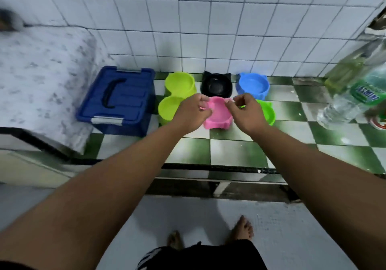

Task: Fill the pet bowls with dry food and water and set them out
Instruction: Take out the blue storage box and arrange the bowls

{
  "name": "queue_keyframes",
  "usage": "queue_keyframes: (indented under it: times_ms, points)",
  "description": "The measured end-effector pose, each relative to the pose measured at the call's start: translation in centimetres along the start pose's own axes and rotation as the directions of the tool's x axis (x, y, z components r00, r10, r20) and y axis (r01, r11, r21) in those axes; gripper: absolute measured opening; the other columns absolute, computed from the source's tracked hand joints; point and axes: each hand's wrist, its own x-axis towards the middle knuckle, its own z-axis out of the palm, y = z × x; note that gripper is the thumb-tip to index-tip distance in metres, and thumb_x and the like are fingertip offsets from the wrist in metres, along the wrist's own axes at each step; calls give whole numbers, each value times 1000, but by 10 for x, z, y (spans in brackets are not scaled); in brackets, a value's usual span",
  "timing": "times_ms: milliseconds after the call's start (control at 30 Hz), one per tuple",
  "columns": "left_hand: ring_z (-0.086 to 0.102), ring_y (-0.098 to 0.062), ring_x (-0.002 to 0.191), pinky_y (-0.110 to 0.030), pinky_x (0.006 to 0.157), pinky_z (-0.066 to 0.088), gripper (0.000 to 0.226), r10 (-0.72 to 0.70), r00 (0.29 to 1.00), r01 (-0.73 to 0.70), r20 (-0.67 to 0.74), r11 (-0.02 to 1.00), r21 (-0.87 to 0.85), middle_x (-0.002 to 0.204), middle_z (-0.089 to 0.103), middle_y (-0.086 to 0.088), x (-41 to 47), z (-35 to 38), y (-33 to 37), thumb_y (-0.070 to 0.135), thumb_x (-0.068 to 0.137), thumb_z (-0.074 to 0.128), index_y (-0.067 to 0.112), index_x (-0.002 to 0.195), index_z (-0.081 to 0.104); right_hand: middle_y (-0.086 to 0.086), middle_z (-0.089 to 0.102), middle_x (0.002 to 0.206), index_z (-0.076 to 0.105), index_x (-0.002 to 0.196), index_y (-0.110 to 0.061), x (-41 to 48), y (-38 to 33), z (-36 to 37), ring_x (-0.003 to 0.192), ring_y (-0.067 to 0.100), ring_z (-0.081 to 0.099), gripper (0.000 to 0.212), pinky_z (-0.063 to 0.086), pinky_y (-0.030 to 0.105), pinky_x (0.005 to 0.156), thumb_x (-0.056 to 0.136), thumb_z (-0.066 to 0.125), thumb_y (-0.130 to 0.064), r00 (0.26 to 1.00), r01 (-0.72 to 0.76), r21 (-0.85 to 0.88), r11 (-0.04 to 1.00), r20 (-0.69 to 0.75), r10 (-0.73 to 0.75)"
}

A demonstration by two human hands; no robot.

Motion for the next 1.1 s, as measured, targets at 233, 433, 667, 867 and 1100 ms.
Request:
queue_keyframes:
  times_ms: [233,433,667,867,1100]
  points:
    - [64,-11,81,-32,74,55,26,-39,989,35,-144,999,-29,104,69,-3,-32,-76,-30,22,91,74,18,116,68,-13,60,81,62,99,-14,0,-49,67,69,-4,53,30,42,18,63,90,67,-42,985,111,-9,994,132,-109]
    - [68,-10,88,-24,82,55,17,-16,952,45,-307,995,86,94,72,3,-55,-123,-46,22,92,73,20,109,70,-3,66,90,65,100,-15,33,-74,112,79,13,60,28,49,27,75,88,70,-40,930,245,-7,970,286,-233]
    - [64,-5,87,-23,81,52,16,-94,920,207,-380,940,270,99,68,7,-80,-181,-87,24,94,72,20,110,70,1,71,95,71,101,-13,73,-111,161,89,15,64,18,42,21,80,89,67,-27,858,399,-68,914,379,-347]
    - [64,-22,103,-40,89,52,40,-61,977,175,-205,783,597,115,65,-1,-81,-227,-116,37,90,76,19,125,71,8,71,106,73,104,-12,100,-146,201,100,23,65,20,47,25,88,90,64,-23,800,525,-174,833,435,-413]
    - [62,-24,112,-49,97,49,40,-62,998,30,21,725,688,123,64,0,-66,-261,-141,36,90,77,21,127,72,10,64,127,69,120,-16,127,-174,248,117,29,59,29,49,38,99,94,58,-20,825,513,-324,795,442,-352]
